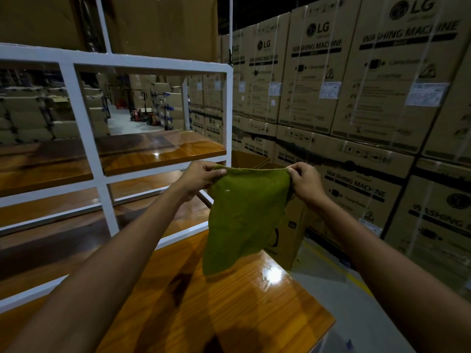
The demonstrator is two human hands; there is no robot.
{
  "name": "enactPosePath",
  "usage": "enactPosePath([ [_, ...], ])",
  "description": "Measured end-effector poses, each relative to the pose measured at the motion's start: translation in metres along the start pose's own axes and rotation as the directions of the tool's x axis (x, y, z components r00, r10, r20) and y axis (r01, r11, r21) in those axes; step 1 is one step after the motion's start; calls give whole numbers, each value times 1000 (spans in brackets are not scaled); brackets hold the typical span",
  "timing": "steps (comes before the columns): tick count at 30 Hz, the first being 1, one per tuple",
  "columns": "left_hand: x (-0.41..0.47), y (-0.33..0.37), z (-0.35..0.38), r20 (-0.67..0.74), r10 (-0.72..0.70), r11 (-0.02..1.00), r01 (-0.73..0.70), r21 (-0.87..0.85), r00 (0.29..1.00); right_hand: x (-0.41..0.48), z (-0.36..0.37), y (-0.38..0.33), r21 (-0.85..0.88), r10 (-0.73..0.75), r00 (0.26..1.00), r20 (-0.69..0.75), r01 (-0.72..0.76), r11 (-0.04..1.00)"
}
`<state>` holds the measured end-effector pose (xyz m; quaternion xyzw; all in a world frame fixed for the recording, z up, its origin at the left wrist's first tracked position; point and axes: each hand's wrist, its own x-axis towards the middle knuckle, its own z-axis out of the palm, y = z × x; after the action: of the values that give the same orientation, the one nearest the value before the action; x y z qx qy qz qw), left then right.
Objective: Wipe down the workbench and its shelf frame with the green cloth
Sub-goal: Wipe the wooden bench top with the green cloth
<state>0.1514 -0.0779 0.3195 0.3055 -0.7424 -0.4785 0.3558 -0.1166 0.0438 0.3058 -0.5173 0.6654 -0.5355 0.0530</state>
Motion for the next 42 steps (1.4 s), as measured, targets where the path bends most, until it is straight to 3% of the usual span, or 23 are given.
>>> enactPosePath([
  [9,6,-18,4,-146,-87,990,101,95,985,6,13,16,-99,43,996,84,-34,995],
  [13,19,-33,9,-186,-185,982,175,-67,965,18,30,30,-218,124,989,84,-103,970],
  [17,38,-43,19,-284,-244,963,197,-186,927,33,48,36,-212,200,979,41,-187,959],
  [22,52,-53,20,-434,-147,987,101,-127,889,53,62,39,-13,225,974,38,-225,974],
  [26,34,-57,20,-500,-5,1000,12,11,866,43,62,42,35,95,993,68,-97,995],
  [31,-46,-93,43,-376,166,931,-20,364,912,-31,57,96,-19,19,984,177,-16,1000],
  [34,-110,-152,73,-251,12,894,102,437,968,-106,58,149,-137,43,958,283,-4,991],
  [36,-153,-192,96,-100,-63,869,104,484,993,-157,59,183,-237,68,913,403,33,971],
  [39,-204,-225,127,195,-101,805,-35,592,976,-212,53,212,-353,106,853,510,95,931],
  [42,-216,-230,136,423,-103,701,-236,673,900,-238,45,211,-429,79,818,570,215,877],
])
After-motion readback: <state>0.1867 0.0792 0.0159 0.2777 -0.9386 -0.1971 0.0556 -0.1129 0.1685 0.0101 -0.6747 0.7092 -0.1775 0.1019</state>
